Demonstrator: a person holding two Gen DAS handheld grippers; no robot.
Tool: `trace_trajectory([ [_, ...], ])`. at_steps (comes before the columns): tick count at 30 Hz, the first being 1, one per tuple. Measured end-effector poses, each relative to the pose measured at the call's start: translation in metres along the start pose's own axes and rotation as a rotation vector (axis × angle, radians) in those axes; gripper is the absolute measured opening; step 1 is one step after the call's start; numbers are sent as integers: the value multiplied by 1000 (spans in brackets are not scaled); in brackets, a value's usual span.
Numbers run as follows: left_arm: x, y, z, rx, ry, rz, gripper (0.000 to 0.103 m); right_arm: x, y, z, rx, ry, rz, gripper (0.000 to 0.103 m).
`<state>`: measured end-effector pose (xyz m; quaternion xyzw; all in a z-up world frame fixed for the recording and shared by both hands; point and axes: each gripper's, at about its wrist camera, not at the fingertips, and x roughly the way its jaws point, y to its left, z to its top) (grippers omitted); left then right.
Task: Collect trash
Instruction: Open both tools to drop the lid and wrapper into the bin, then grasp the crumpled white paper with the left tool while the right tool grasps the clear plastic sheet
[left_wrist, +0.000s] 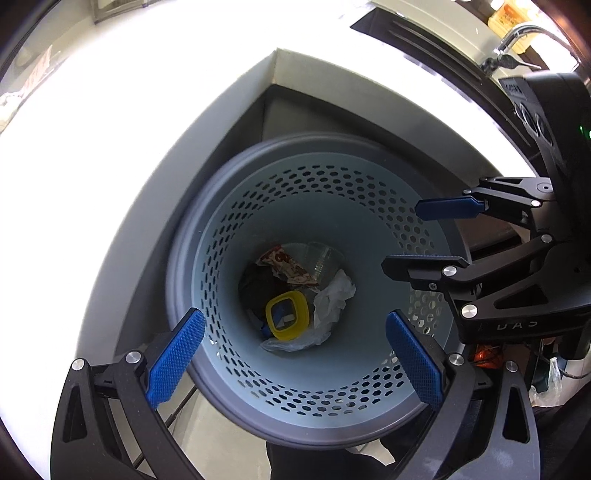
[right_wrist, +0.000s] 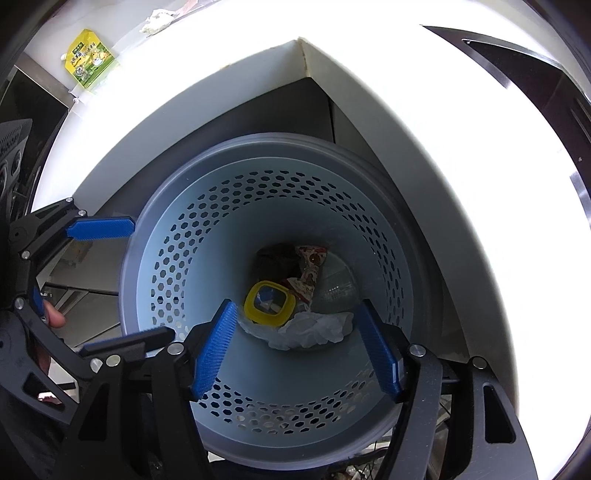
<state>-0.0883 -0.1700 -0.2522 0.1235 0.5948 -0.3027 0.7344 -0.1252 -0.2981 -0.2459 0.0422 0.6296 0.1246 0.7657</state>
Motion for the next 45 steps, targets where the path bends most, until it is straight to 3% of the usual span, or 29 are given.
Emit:
trace_trajectory([
  [13, -57, 25, 17, -78, -86, 10, 96, -53, -2, 18, -30, -102, 78, 72],
  [19, -91, 57, 32, -154, -164, 43, 96, -89, 1, 48, -67, -228, 101, 73],
  [25, -110, 111, 51, -237, -226, 141, 96, -103, 9, 96, -88, -305, 101, 74],
  [34, -124, 223, 85, -392, -319, 312, 96, -97, 39, 178, -170, -337, 101, 74],
  [40, -121, 291, 119, -460, -361, 388, 96, -86, 59, 224, -191, -345, 112, 74],
  [45, -118, 334, 148, -515, -393, 419, 96, -76, 75, 243, -214, -336, 109, 74],
])
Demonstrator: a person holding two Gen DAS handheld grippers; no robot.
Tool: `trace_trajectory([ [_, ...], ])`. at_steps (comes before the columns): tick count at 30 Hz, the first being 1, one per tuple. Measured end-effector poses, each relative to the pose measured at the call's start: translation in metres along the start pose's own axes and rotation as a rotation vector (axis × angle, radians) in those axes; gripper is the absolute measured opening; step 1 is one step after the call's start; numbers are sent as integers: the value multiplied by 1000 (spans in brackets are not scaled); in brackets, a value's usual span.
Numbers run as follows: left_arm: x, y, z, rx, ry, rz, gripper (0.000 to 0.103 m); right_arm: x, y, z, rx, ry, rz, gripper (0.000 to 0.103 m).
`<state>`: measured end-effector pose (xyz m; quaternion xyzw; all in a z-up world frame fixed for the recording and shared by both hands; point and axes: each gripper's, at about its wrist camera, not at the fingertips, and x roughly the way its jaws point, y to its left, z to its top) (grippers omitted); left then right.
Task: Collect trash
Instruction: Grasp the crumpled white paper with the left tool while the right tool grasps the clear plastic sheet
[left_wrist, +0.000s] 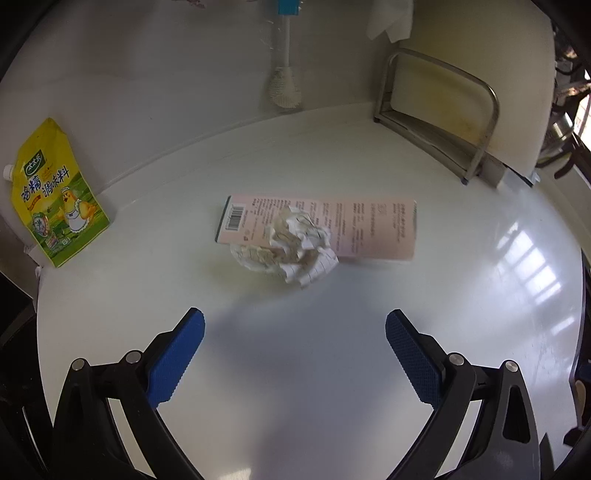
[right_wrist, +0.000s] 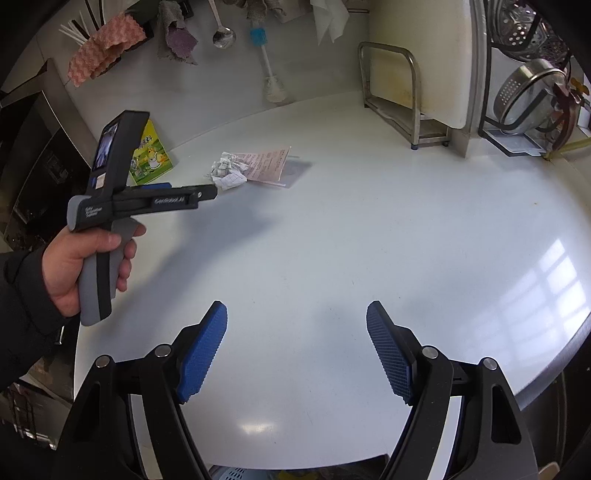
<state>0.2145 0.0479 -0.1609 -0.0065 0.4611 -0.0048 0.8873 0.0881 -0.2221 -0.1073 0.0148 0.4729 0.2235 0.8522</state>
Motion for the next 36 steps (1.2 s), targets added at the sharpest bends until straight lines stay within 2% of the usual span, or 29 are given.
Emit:
trace_trajectory([
  [4, 22, 2, 22, 6, -5, 11, 96, 12, 6, 10, -22, 7, -6, 74],
  [10, 52, 5, 30, 28, 39, -7, 94, 32, 5, 42, -42, 2, -16, 74],
  [11, 55, 7, 29, 27, 44, -18, 87, 35, 5, 50, -58, -2, -18, 74],
  [12, 57, 8, 29, 32, 55, -30, 74, 39, 6, 59, -82, -4, -18, 74],
  [13, 60, 9, 27, 41, 69, -36, 67, 45, 7, 68, -106, 0, -15, 75],
  [15, 63, 11, 24, 55, 81, -48, 44, 61, 10, 90, -169, 12, 5, 75],
  [18, 59, 18, 19, 50, 80, -81, 26, 89, 21, 124, -294, 52, 21, 75],
  [21, 47, 22, 12, 42, 69, -115, 24, 117, 31, 158, -382, 85, 55, 75],
  [26, 23, 27, -6, 33, 49, -93, 24, 164, 62, 196, -515, 148, 105, 74],
  [29, 11, 33, -17, 12, 54, -88, 24, 191, 86, 203, -624, 174, 88, 74],
  [31, 4, 39, -23, -13, 55, -81, 24, 211, 94, 202, -651, 234, 92, 74],
  [33, 2, 46, -29, -44, 69, -86, 24, 225, 100, 197, -703, 269, 58, 74],
  [36, -1, 50, -35, -53, 72, -83, 24, 242, 95, 191, -699, 344, 39, 74],
])
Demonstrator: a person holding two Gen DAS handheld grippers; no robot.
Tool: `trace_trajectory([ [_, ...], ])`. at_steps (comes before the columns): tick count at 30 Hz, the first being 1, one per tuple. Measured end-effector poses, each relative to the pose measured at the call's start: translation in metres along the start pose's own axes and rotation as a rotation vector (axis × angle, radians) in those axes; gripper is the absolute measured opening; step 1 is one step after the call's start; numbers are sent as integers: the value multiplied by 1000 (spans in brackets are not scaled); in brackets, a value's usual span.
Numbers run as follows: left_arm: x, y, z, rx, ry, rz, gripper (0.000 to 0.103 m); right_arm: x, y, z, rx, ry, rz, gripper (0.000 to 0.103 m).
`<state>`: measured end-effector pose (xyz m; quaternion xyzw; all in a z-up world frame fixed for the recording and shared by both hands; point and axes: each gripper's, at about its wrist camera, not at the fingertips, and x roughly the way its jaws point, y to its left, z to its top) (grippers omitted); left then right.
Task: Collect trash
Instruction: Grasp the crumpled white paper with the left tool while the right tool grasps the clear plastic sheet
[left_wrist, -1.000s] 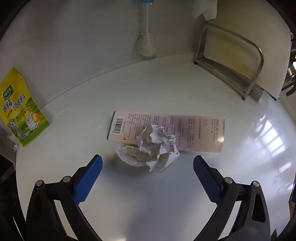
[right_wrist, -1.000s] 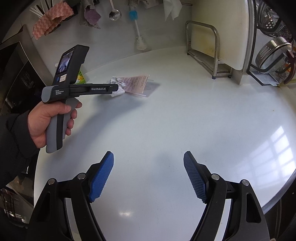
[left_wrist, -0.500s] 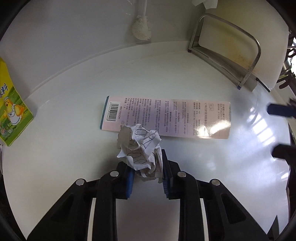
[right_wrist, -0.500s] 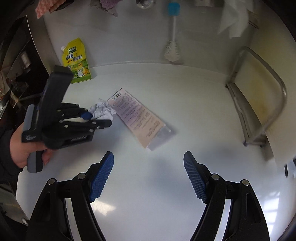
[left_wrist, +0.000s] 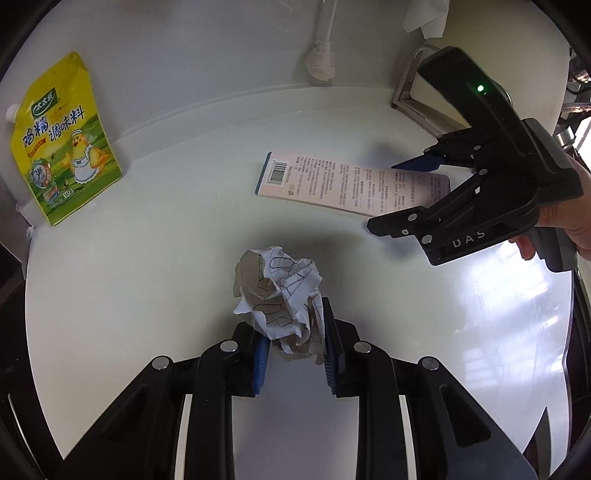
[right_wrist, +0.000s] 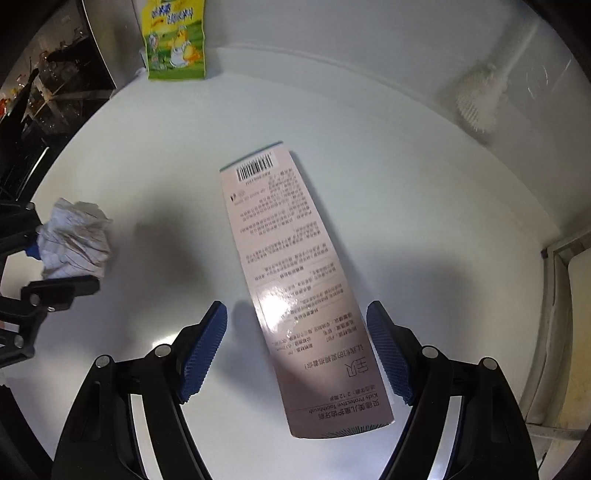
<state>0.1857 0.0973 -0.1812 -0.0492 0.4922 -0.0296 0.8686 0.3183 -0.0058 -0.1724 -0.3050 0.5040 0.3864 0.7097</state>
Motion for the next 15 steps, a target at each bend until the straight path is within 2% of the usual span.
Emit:
trace_trajectory([
  [1, -2, 1, -1, -1, -2, 0, 25, 3, -2, -2, 10, 17, 8, 70],
  [2, -3, 1, -2, -4, -3, -2, 25, 2, -4, -5, 29, 14, 29, 57],
  [3, -3, 2, -2, -9, -2, -7, 25, -1, -6, -6, 41, 9, 39, 49],
  [8, -5, -5, 1, -6, -6, -20, 26, -17, 0, -19, 84, -7, 71, 23],
  [11, -7, -14, 3, 6, -13, -32, 26, -32, 3, -32, 127, -50, 96, 10],
  [15, -15, -28, 4, 29, -29, -47, 27, -44, 15, -51, 146, -82, 127, 6],
])
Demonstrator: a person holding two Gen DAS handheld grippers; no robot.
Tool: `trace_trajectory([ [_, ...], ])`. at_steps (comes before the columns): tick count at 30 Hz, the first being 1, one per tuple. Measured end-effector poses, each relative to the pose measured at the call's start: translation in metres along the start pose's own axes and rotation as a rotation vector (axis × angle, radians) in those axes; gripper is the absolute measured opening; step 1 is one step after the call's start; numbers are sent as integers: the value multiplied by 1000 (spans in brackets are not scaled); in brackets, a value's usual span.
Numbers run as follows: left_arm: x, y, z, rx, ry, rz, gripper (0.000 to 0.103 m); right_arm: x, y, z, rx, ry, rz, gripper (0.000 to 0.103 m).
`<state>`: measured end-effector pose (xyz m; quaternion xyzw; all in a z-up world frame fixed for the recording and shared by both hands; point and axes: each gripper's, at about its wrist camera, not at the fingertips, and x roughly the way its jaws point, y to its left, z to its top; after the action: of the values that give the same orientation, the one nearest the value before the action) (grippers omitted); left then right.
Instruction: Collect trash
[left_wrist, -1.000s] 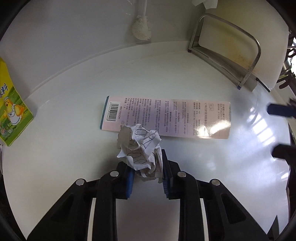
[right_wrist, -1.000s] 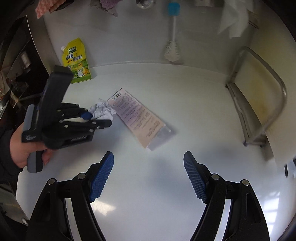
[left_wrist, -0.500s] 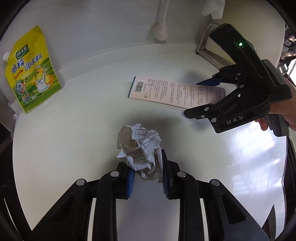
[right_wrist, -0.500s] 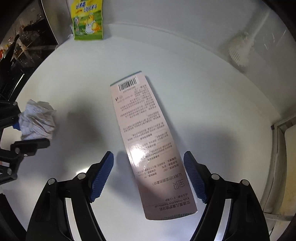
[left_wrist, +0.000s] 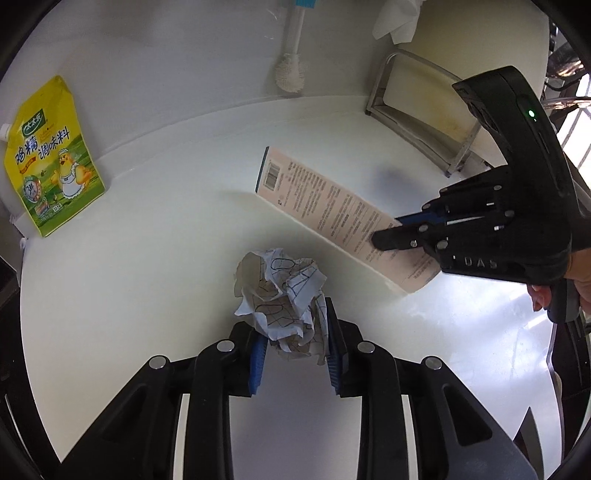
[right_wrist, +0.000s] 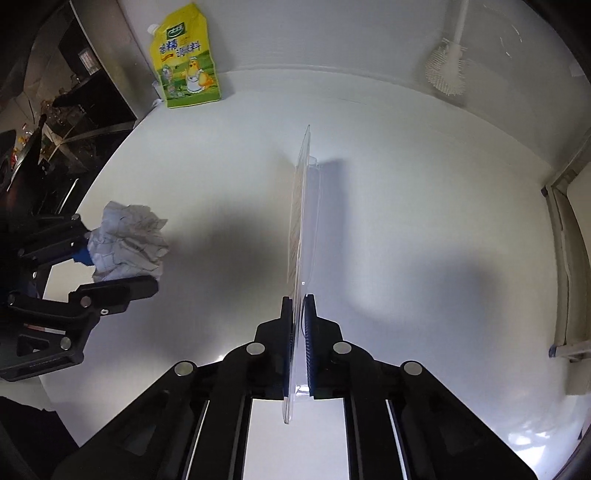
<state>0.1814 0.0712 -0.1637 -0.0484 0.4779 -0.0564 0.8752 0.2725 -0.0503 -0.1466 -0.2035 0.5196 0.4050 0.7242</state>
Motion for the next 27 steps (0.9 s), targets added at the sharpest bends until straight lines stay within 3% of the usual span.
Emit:
trace_trajectory([
  [8, -14, -13, -15, 18, -2, 0, 28, -17, 25, -36, 43, -45, 4, 6],
  [14, -35, -32, -30, 61, -8, -28, 28, -48, 39, -74, 123, -103, -54, 6],
  [20, -57, -69, -54, 139, -3, -90, 28, -84, 58, -134, 231, -157, -78, 6],
  [27, -83, -126, -87, 259, 12, -182, 28, -127, 87, -226, 336, -187, -96, 6],
])
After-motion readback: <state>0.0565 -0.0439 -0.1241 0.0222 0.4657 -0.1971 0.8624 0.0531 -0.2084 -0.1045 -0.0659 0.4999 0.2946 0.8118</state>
